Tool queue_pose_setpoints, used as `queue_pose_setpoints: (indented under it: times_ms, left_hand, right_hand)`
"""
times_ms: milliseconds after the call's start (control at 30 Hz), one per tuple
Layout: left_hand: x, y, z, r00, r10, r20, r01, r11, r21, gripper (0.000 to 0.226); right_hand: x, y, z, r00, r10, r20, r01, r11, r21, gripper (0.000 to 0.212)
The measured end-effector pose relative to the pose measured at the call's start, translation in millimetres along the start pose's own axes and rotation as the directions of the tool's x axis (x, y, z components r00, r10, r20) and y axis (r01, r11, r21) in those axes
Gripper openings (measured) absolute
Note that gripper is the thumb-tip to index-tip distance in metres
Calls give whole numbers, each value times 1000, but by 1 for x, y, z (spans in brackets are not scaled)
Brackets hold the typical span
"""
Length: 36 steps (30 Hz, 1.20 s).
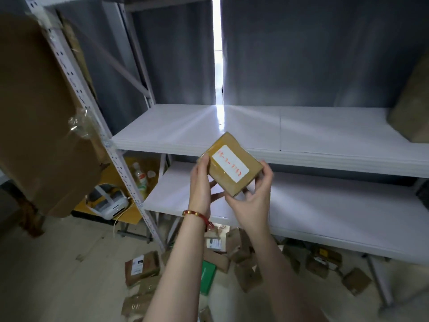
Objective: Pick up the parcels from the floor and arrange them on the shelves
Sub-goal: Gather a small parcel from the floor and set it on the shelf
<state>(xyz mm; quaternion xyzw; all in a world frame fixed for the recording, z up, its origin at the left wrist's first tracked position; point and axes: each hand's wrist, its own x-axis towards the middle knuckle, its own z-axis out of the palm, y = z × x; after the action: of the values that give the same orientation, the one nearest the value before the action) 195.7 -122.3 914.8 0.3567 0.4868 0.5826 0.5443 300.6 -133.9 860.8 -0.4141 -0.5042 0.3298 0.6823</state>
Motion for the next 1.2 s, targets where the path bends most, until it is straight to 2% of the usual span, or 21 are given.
queue_pose_setpoints:
  times_ms: [33, 167, 400, 533, 633, 767, 833, 933, 1100, 1200]
  left_hand:
    - [2, 2, 5, 1000, 12, -7, -12, 999, -32, 74]
    - [7, 10, 23, 1000, 30, 10, -29, 993, -115, 64]
    - [31, 31, 61, 981, 46, 186, -19, 989, -147, 79]
    - [52, 34, 81, 971, 49, 236, -2, 981, -195, 54]
    - [71, 31, 94, 953, 28, 300, 47, 970, -240, 26]
    - [101, 22, 101, 961, -74, 267, 93, 994, -57, 47]
    - [113, 15, 101, 961, -74, 267, 63, 997, 50, 45]
    - [128, 5, 101, 958, -17, 288, -34, 984, 173, 20]
    - [153, -9, 102, 924, -6, 382, -110, 953, 281, 30]
    - [161, -10, 103, 909, -18, 417, -114, 950, 291, 37]
  right_hand:
    - [6, -4, -3, 999, -36, 13, 36, 999, -6, 104]
    - [26, -21, -21, 985, -149, 82, 157, 982, -104, 110]
    - [69, -45, -56, 950, -302, 76, 311, 933, -182, 106]
    - [92, -46, -63, 956, -276, 101, 290, 943, -164, 102]
    - [107, -41, -66, 959, -274, 68, 281, 946, -162, 86]
    - [129, -27, -72, 962, -273, -18, 263, 939, -223, 54]
    - [137, -18, -72, 968, -243, -55, 224, 946, -235, 47]
    - [142, -5, -67, 972, -195, -131, 158, 955, -249, 47]
    - [149, 14, -61, 950, -125, -286, 53, 967, -248, 56]
    - [154, 23, -63, 940, -89, -328, -1, 964, -265, 60]
